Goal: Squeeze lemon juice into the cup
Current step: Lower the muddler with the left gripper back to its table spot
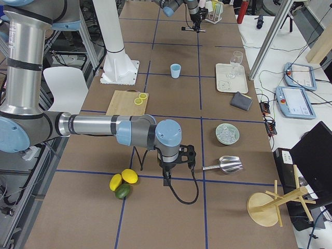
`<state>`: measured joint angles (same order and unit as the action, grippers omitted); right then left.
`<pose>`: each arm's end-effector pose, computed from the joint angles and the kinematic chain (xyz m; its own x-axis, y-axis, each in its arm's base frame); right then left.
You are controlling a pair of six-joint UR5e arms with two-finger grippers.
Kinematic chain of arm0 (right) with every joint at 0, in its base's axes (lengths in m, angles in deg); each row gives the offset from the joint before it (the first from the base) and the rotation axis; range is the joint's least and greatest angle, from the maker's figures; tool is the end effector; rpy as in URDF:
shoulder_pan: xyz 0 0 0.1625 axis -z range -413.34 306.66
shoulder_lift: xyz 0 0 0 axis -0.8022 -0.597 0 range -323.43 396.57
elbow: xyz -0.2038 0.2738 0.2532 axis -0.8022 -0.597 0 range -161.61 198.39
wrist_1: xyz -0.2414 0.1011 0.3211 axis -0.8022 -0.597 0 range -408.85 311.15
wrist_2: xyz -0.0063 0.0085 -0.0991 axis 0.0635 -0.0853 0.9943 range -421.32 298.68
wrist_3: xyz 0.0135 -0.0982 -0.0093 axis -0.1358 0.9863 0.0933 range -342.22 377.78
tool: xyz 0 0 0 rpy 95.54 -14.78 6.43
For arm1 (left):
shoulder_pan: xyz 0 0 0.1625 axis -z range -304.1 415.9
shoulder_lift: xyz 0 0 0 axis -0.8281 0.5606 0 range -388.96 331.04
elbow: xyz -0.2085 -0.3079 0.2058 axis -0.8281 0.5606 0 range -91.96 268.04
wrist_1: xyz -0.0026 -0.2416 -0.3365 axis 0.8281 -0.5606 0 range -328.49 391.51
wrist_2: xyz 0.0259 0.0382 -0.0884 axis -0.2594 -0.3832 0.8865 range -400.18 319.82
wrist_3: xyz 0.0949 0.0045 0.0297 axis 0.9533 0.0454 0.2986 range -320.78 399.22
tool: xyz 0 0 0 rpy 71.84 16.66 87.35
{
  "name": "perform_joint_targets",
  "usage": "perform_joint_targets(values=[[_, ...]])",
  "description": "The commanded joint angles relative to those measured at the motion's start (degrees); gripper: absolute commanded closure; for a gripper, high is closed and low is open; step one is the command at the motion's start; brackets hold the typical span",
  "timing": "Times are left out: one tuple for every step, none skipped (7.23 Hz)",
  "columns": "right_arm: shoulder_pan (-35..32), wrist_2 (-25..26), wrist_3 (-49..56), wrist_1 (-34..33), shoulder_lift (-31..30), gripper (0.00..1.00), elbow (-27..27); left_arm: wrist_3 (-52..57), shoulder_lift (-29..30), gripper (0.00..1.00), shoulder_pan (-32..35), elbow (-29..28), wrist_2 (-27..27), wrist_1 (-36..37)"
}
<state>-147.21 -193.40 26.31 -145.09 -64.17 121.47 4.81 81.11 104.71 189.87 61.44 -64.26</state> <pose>0.0939 -0.4017 0.6444 0.7394 -0.0531 0.6712 0.0427 0.9986 0.0320 0.3214 -0.5392 0.3707 0.8358 0.2720 -0.4769 -0.0593 0.9083 0.4141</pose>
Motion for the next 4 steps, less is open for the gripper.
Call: perform_joint_targets(values=[[0.0,0.1,0.0,0.0,0.0,0.0,0.0,-11.8,-0.7,1.0,-0.6,-4.7,0.2,-0.3],[0.0,0.1,0.1,0.1,0.0,0.0,0.0,-12.8,-0.7,1.0,-0.6,-6.9,0.2,-1.6],[0.0,0.1,0.0,0.0,0.1,0.0,-0.1,-12.6,-0.7,1.0,-0.6,-8.9,0.1,-2.0],[0.0,0.1,0.0,0.0,0.1,0.0,0.0,-12.4,-0.6,1.0,-0.6,-9.7,0.1,-2.1]])
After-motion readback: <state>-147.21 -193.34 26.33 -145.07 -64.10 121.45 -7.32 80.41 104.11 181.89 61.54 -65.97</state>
